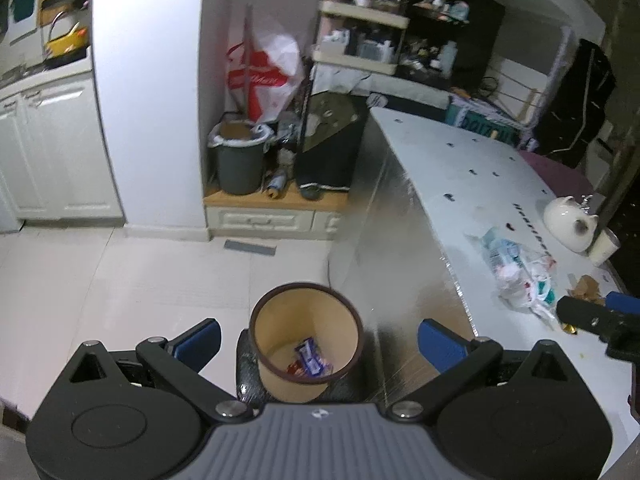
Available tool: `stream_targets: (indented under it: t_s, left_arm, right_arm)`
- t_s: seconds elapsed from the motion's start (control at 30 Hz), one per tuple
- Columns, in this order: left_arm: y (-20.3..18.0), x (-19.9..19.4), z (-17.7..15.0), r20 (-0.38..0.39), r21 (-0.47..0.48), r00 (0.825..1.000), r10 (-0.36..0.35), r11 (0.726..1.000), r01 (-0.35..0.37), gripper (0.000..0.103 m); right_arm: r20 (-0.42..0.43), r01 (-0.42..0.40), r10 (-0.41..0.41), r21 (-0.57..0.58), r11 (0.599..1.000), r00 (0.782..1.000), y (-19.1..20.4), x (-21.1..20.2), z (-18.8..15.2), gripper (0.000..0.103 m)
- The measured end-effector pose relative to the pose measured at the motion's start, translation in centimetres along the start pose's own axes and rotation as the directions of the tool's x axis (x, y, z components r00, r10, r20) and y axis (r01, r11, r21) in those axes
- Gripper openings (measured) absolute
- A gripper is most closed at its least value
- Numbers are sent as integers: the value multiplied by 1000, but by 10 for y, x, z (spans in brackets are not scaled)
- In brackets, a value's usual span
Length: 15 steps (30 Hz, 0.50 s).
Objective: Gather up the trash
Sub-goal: 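Withdraw both tools from the wastebasket back toward the table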
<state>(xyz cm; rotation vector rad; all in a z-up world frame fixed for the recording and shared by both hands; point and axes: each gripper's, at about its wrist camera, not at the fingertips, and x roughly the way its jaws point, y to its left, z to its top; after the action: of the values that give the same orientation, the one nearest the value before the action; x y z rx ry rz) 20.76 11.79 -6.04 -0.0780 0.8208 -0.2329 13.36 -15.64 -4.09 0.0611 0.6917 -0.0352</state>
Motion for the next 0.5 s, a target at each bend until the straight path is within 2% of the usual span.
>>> stream_targets:
  t_s: [0.2, 0.5]
  left_arm:
    - [-30, 6, 10, 7, 46, 999, -42, 998, 41, 103]
    - [-105, 26, 10, 8, 79, 995, -96, 992, 96, 103]
  right_arm:
    - [51, 45, -47, 42, 998, 998, -30, -14, 10, 103]
    - [38, 104, -107, 70, 992, 994, -106, -21, 4, 103]
